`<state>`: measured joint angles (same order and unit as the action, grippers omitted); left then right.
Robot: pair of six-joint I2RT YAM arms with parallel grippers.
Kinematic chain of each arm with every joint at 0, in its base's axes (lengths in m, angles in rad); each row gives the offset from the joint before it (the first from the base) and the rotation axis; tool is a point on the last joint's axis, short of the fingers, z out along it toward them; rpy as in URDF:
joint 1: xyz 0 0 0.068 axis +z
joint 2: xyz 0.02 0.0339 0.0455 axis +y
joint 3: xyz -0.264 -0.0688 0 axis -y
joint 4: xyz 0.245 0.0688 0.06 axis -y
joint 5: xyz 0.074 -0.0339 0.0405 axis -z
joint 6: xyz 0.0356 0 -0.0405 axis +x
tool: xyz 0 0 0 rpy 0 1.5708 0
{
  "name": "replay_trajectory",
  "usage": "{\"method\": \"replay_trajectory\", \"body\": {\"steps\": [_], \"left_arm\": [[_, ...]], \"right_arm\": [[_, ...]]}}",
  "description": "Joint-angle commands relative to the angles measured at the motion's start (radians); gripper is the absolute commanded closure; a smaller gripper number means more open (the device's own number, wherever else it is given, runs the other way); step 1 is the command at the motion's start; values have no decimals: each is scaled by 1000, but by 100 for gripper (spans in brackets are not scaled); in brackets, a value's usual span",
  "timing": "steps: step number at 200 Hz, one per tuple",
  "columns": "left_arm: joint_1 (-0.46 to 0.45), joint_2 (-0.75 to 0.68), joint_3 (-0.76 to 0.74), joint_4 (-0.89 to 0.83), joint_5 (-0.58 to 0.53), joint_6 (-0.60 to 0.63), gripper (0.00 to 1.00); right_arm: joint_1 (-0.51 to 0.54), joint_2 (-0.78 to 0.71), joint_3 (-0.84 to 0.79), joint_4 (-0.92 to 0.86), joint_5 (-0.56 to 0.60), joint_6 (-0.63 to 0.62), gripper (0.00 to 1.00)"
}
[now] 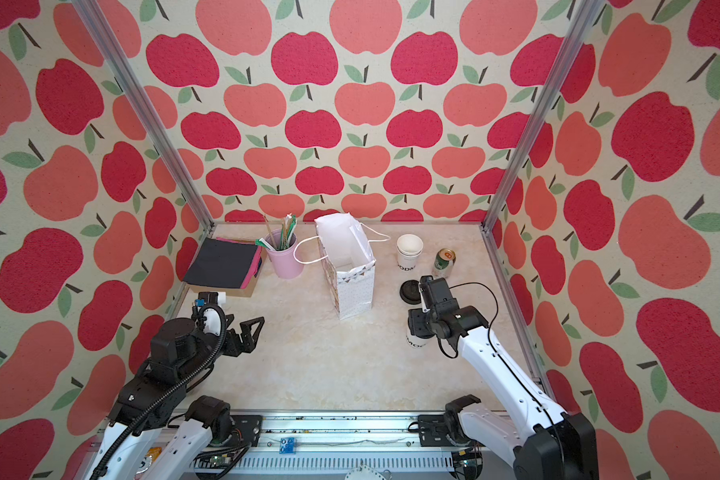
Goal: Pack the takeout coffee
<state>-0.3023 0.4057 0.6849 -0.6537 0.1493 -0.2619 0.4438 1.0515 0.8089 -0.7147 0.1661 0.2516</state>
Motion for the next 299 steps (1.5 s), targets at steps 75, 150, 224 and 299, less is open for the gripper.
{"method": "replay_trajectory", "body": {"steps": [75, 150, 224, 299], "left_arm": [[3, -18, -12, 6, -2, 15, 1], [3, -18, -13, 6, -2, 16, 1], [3, 4, -6, -6, -19, 8, 1], [5, 46, 59, -133, -292, -72, 1]], "right_arm": [[-7, 2, 67, -102, -64, -17, 12], [-7, -10, 119, -134, -65, -17, 1], [-4, -68, 200, -31, -199, -42, 1], [154, -52, 198, 199, -264, -11, 1]]}}
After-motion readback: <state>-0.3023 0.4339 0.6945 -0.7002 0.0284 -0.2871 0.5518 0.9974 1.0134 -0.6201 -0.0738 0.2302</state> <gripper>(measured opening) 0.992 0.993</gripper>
